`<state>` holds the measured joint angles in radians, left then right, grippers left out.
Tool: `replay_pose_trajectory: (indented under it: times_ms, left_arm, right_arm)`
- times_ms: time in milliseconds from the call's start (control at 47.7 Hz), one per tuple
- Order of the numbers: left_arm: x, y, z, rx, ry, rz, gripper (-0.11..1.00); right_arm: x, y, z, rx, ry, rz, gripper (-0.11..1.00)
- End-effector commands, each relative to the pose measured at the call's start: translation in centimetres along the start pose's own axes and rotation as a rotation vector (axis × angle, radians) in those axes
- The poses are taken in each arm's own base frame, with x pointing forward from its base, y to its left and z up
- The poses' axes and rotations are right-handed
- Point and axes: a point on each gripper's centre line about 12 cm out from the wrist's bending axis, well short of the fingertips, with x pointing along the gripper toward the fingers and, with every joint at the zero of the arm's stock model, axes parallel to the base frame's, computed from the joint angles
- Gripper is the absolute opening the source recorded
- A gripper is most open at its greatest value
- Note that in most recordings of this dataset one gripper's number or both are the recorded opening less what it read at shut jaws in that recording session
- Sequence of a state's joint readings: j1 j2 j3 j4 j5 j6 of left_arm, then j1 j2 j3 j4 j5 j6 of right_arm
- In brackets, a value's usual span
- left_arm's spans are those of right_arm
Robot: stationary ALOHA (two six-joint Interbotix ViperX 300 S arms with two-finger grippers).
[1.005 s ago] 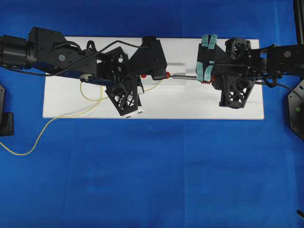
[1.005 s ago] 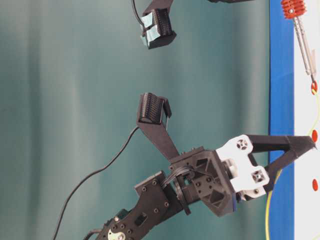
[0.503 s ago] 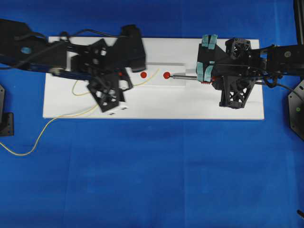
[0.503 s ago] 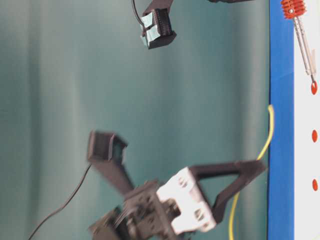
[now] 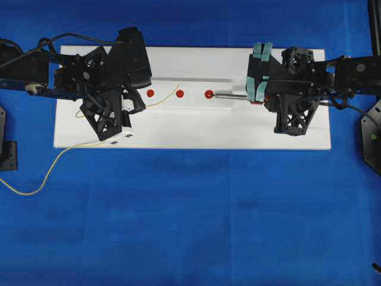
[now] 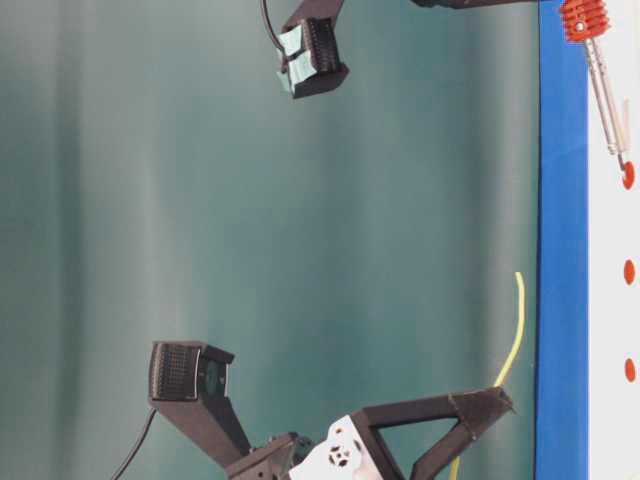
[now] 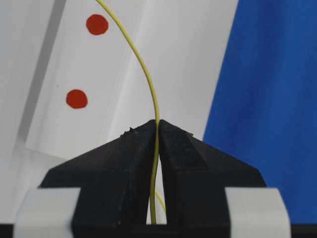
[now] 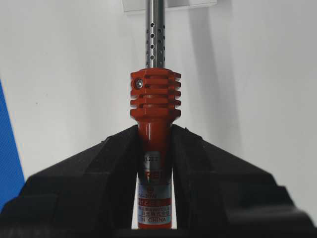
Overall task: Touch the tip of the soldering iron to the tip of the solder at the mark.
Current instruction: 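Withdraw both grippers apart, away from the red-dot strip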
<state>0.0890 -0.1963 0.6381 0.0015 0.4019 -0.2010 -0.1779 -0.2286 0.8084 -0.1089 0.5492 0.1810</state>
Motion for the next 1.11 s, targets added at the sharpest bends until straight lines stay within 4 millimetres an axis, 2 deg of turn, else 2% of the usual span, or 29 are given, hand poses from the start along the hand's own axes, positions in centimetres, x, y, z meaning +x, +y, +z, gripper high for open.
replay_pose_trajectory:
  times_ms: [0,189,440,607,775,922,1089]
  left_arm:
    - [-1.0,-0.2,0.6,0.004,-0.039,-0.008,0.02]
    - [-2.3,0.0,0.0,0.002,-0.068,-0.014,0.02]
    - [-4.8,0.2,-1.3,-0.005,-0.135,-0.028,0.02]
    - [-5.5,0.3,-1.9,-0.013,-0.172,-0.038,0.02]
    - [-5.7,0.1,-1.9,-0.011,-0.186,-0.046,0.02]
    - [-5.8,-1.6,-2.3,0.025,-0.180,-0.090,0.02]
    - [-6.1,-5.5,-3.8,0.120,-0.156,-0.190,0.02]
  right_arm:
    - [-1.9,-0.1,1.0,0.003,-0.078,0.005,0.06]
    - [-4.5,-0.4,0.2,-0.007,-0.165,0.004,0.06]
    - [-6.9,-0.6,-1.5,0.004,-0.278,0.021,0.06]
    - [-7.3,-0.6,-2.0,0.005,-0.330,0.030,0.06]
    - [-7.2,-0.4,-1.4,0.021,-0.364,0.049,0.06]
    - [-7.6,1.1,-0.9,0.025,-0.411,0.113,0.06]
    - [-8.3,5.8,-1.1,-0.091,-0.469,0.252,0.06]
